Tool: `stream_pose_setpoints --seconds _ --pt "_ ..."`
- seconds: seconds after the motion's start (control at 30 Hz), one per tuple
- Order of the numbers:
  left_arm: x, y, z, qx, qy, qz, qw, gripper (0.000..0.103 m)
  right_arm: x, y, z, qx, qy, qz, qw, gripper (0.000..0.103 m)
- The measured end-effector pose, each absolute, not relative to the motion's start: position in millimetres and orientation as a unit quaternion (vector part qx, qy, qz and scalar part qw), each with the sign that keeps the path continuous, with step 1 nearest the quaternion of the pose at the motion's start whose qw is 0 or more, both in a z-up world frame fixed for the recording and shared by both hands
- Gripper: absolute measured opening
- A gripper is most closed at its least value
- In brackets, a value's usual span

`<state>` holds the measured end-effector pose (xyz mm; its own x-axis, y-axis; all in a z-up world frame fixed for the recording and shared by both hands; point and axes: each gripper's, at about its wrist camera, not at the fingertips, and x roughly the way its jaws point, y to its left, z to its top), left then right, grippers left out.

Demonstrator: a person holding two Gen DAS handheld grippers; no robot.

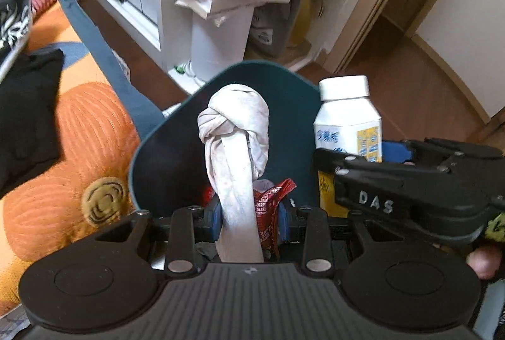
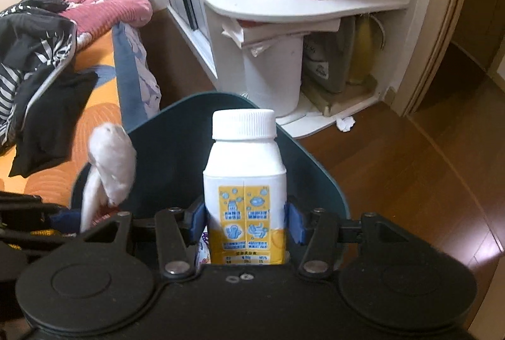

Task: Collect trash
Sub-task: 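Carry the cloth and bottle up over the teal wastebasket with both tools, then open both tools to drop the cloth and bottle into the wastebasket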

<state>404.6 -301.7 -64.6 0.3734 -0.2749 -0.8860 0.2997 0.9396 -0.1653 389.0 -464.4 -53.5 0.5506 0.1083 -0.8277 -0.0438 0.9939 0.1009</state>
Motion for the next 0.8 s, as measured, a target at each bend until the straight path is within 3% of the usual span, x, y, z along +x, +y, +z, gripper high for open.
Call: stream_pose_setpoints --seconds 0.5,0.6,0.67,0.8 --pt "414 -324 -128 0.069 0.569 -0.169 0.802 0.036 397 -471 -86 0.033 0.498 0.028 0.866 0.052" --pt "410 -327 -127 0.076 0.566 -0.175 0.802 0.049 395 -472 -83 0.035 0.498 0.028 0.866 0.052" --pt "406 -330 -122 0.077 0.559 -0.182 0.805 0.064 392 -472 -79 0.037 0.496 0.030 0.867 0.052" --pt "395 -329 -110 0.069 0.550 -0.190 0.810 0.068 383 -472 -66 0.039 0.491 0.036 0.870 0.052"
